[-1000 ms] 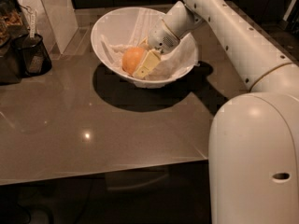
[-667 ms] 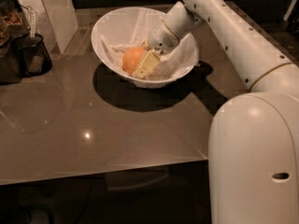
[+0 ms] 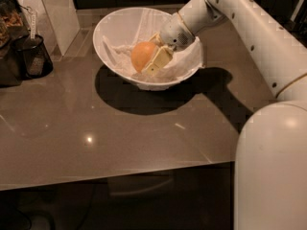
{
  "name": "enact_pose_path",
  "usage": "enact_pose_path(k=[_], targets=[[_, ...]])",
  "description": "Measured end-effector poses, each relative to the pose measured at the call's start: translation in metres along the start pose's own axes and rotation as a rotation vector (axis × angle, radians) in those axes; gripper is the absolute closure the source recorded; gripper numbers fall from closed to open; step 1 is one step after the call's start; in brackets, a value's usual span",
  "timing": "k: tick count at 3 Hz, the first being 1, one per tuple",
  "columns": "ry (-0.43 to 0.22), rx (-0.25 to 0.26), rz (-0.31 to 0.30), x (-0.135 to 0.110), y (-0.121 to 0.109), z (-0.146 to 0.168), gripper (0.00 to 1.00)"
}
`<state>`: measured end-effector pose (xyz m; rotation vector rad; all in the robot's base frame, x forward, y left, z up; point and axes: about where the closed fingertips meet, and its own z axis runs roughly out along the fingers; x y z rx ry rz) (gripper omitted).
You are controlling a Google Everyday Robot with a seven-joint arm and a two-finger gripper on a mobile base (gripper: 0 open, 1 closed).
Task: Pick orange from white bowl
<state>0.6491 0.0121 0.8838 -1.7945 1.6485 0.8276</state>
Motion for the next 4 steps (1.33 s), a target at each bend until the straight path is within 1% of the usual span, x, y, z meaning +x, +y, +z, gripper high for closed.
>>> enact_pose_path(k=[1,2,3,4], targets=[[-0.060,0.069,-0.068,-0.020,0.021,-0.038,1.00],[-0.104,0.153,-0.099,-0.030,0.050,-0.077,1.00],[-0.151,0.234,-0.081,-0.025,0.082,-0.108,1.00],[-0.191,0.302,-0.044,-0.011,0.107,-0.129,1.00]])
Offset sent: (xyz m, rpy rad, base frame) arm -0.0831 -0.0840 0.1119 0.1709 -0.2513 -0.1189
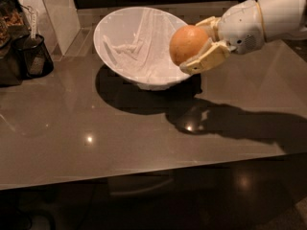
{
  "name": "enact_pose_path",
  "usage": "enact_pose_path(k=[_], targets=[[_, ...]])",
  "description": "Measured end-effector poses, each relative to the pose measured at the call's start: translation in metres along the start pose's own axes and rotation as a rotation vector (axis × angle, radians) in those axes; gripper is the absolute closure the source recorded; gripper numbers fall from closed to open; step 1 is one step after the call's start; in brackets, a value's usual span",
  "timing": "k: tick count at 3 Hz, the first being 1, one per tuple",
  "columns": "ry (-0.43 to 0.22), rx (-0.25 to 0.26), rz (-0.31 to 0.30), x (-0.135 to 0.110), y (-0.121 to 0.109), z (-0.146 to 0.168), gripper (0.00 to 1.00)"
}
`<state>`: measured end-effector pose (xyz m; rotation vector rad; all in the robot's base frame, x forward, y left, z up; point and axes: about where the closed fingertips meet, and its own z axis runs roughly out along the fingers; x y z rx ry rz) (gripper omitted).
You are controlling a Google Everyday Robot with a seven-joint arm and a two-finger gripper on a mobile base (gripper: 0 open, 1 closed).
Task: Pick orange from white bowl
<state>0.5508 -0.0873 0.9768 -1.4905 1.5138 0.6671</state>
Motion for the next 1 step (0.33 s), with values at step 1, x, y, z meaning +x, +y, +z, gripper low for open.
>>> enact_pose_path(k=[1], targets=[[-0.005,0.030,0.014,0.0029,0.0086,-0.0162,1.00]])
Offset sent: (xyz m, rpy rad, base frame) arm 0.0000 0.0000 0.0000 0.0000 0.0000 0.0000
